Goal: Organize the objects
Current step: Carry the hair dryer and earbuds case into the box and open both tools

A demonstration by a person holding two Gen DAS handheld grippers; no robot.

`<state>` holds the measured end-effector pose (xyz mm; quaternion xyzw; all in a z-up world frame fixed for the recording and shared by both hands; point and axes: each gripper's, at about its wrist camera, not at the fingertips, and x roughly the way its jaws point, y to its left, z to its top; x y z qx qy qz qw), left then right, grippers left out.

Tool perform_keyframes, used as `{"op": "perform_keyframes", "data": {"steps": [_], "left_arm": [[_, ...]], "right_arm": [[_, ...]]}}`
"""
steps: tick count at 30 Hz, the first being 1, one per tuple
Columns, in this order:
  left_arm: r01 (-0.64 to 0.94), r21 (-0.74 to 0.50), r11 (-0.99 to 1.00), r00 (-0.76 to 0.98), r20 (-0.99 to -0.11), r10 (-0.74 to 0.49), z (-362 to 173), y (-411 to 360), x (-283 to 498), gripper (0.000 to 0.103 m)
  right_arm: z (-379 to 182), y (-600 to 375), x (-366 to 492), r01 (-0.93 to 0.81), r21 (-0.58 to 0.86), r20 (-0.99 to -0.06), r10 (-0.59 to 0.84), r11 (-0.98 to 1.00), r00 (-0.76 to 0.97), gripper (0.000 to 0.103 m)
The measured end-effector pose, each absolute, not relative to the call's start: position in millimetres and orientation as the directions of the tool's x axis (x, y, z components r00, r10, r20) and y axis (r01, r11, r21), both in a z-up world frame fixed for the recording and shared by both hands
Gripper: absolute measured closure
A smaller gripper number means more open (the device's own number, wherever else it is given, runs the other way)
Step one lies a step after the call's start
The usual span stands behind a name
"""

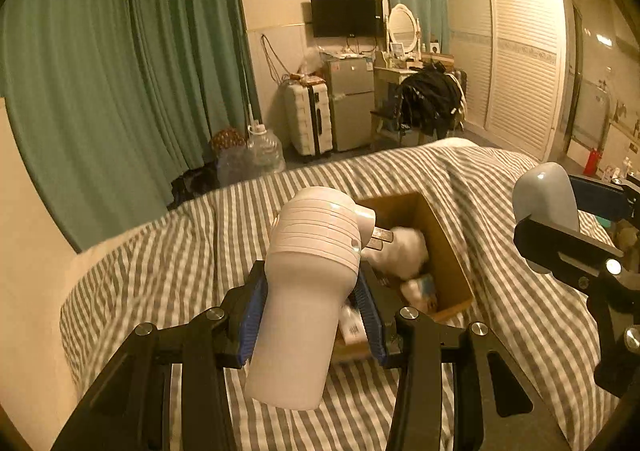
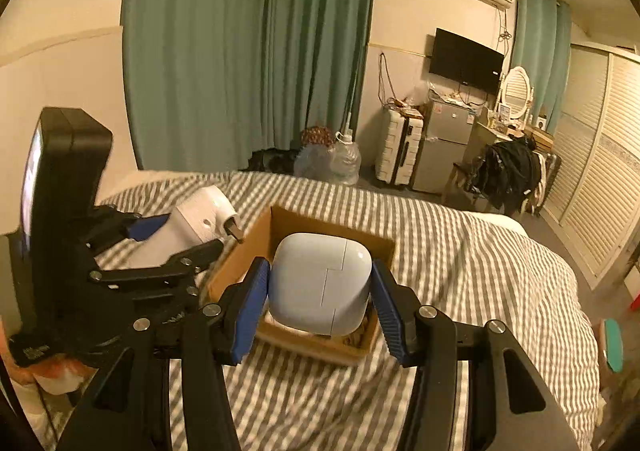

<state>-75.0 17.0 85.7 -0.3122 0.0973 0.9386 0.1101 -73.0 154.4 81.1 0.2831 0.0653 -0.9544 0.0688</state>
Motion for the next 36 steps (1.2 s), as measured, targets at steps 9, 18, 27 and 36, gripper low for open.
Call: {"op": "perform_keyframes", "data": {"steps": [9,18,27,36], "left_arm": [[-0.244,0.125,-0.962,-0.787,-0.605,0.121,75,23,-163,0.058],[-0.276,0.157,-0.948,-0.746,-0.656,0.109,16,45,-222,0.058],[-0.298,0.154,-0.942,-0.684,-0.723,0.098,-32,52,-227,0.058],[-0.337,0.160,-0.928,-0.662,-0.741,0.113,-38,57,-224,0.058]], "right_arm": [[71,165,-162,0.163,-0.050,-0.567,-0.107,-0.985,-0.817,0.052],[25,186,-246,0.129,-0.008,-0.634,-0.094,-0.992,-0.767,0.052],[-39,200,-272,0.109,0.035,-0.735,-0.100,-0.993,-0.671,0.052],[-56,217,-274,0.084,0.081,-0.765,-0.116,-0.993,-0.634,0.051]]}}
